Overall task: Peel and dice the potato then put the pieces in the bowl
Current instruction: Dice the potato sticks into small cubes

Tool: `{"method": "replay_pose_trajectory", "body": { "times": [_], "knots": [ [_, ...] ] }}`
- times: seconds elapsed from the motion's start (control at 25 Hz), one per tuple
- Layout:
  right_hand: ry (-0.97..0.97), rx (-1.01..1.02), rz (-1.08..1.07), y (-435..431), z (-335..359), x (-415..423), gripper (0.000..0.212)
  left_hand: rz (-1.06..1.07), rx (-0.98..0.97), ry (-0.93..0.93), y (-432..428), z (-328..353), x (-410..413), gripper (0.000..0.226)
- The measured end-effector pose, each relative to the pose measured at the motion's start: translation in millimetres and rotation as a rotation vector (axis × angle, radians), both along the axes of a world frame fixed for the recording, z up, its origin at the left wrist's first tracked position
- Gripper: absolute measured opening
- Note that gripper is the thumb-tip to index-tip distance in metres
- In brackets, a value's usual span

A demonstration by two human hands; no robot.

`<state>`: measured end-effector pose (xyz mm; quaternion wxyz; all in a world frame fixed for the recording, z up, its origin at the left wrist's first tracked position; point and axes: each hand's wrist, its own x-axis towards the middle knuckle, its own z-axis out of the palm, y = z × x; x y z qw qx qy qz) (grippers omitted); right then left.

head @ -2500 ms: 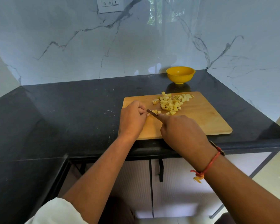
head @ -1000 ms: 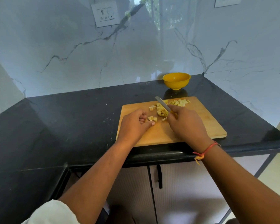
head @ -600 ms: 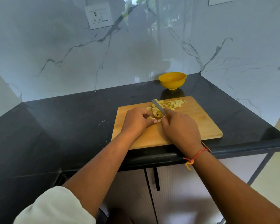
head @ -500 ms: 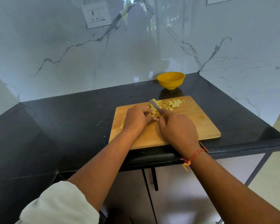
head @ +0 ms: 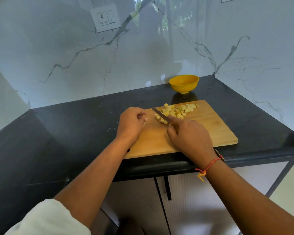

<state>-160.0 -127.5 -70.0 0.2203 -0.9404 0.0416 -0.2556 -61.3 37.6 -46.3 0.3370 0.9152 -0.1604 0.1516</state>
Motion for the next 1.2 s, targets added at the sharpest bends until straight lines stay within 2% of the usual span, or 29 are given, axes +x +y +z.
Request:
{"method": "replay_pose_trajectory", "body": {
  "times": [0.12,0.28,0.48,0.64,0.96,1.2],
  "knots": [
    [0.012,-0.030,-0.009,0.0,-1.7,1.5,0.041,0.088,0.002,0.045,28.5,0.8,3.5,0.014],
    [0.026,-0.081,0.009,1.3,-3.4,0.7,0.042,0.030,0.083,0.206,33.9,0.4,3.3,0.025],
    [0.015,-0.095,0.011,0.8,-4.8,1.1,0.042,0.035,0.073,0.234,30.2,-0.8,7.7,0.024],
    [0.011,-0.101,0.011,0.5,-5.3,1.9,0.042,0.062,0.008,0.326,29.8,2.4,12.9,0.020],
    [0.008,-0.103,-0.004,2.2,-4.8,1.7,0.040,0.107,0.036,0.274,23.3,3.6,18.3,0.013],
    [0.002,-0.088,0.000,2.4,-5.3,2.4,0.041,0.086,-0.068,0.278,27.0,-1.0,19.3,0.017]
  ]
}}
